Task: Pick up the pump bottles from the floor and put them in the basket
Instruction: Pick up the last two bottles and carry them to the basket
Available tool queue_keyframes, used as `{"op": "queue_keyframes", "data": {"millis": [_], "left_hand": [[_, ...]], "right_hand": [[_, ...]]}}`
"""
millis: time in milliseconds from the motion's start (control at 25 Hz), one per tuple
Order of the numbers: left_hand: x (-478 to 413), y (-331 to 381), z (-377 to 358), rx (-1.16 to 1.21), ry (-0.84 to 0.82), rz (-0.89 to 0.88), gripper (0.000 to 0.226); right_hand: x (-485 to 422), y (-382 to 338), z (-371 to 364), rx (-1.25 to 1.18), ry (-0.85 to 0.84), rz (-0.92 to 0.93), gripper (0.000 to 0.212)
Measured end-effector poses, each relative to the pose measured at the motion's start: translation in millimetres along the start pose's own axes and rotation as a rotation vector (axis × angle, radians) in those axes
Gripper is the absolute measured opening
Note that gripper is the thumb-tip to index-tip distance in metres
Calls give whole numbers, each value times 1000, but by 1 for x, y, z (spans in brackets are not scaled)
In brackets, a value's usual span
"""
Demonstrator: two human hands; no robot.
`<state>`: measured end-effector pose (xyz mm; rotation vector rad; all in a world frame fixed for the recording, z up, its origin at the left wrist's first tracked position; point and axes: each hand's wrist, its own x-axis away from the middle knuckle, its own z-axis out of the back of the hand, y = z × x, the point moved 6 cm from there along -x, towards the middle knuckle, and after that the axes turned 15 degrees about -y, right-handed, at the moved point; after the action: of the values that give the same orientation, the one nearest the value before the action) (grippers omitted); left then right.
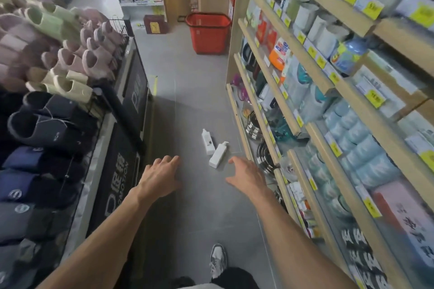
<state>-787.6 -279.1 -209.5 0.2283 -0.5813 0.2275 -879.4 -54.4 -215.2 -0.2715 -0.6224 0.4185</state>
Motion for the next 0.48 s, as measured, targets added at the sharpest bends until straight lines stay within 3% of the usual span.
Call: {"op": "queue_keyframes", "data": {"millis": [480], "left_hand": [[-189,-85,114,20,-86,21,68]], "right_hand": [[-215,-49,78,-96,-39,-36,47]]}}
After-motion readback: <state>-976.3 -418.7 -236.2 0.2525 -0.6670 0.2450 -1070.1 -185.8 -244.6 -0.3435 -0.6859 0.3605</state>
